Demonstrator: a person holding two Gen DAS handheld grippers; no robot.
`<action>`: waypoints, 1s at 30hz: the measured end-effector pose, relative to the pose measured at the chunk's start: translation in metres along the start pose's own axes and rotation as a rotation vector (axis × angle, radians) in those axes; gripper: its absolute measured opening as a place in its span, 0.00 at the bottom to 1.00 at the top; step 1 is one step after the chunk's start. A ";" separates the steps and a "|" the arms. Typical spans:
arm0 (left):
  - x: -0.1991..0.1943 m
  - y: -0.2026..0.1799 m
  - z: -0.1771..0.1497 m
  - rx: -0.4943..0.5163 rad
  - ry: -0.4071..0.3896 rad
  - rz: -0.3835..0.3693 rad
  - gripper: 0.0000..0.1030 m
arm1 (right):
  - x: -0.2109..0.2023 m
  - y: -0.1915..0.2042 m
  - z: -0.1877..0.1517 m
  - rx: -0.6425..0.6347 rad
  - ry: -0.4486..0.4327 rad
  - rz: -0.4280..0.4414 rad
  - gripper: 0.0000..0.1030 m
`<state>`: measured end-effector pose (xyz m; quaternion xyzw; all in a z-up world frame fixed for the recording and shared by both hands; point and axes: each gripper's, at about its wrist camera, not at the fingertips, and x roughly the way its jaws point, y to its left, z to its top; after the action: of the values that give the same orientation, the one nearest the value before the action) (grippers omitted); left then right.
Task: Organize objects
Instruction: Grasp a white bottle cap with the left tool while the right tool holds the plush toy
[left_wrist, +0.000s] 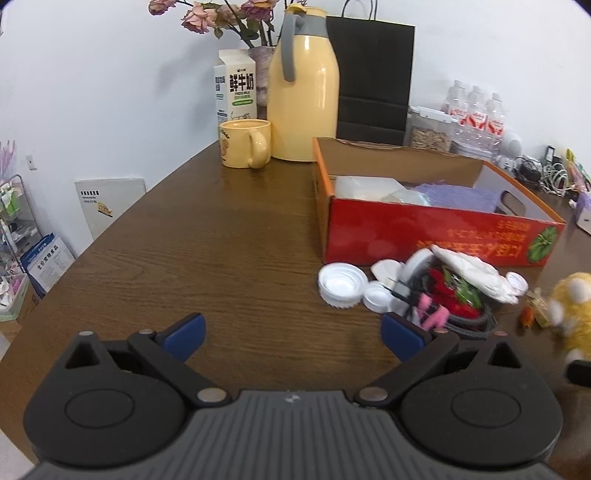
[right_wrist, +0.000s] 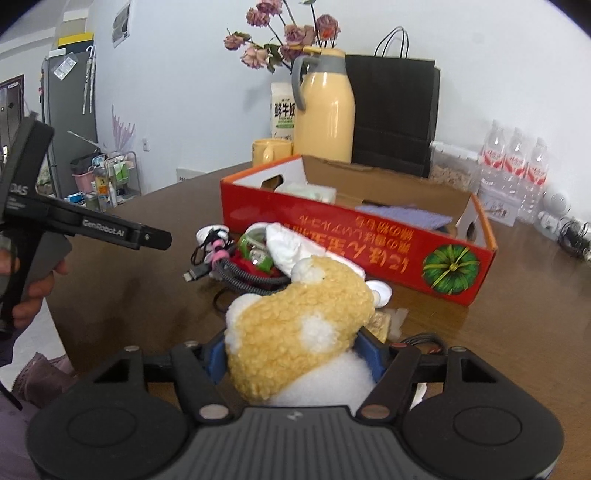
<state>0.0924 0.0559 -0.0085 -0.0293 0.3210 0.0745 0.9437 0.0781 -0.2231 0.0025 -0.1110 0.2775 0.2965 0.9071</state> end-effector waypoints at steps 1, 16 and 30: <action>0.003 0.001 0.002 -0.002 0.000 0.004 1.00 | -0.002 -0.002 0.002 -0.002 -0.007 -0.011 0.65; 0.049 -0.001 0.024 0.023 0.017 0.055 1.00 | 0.008 -0.038 0.025 0.051 -0.046 -0.125 0.65; 0.061 0.004 0.018 0.051 0.061 0.098 0.55 | 0.019 -0.037 0.025 0.059 -0.035 -0.107 0.65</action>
<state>0.1504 0.0689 -0.0311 0.0084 0.3523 0.1116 0.9292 0.1242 -0.2347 0.0139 -0.0934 0.2638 0.2412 0.9292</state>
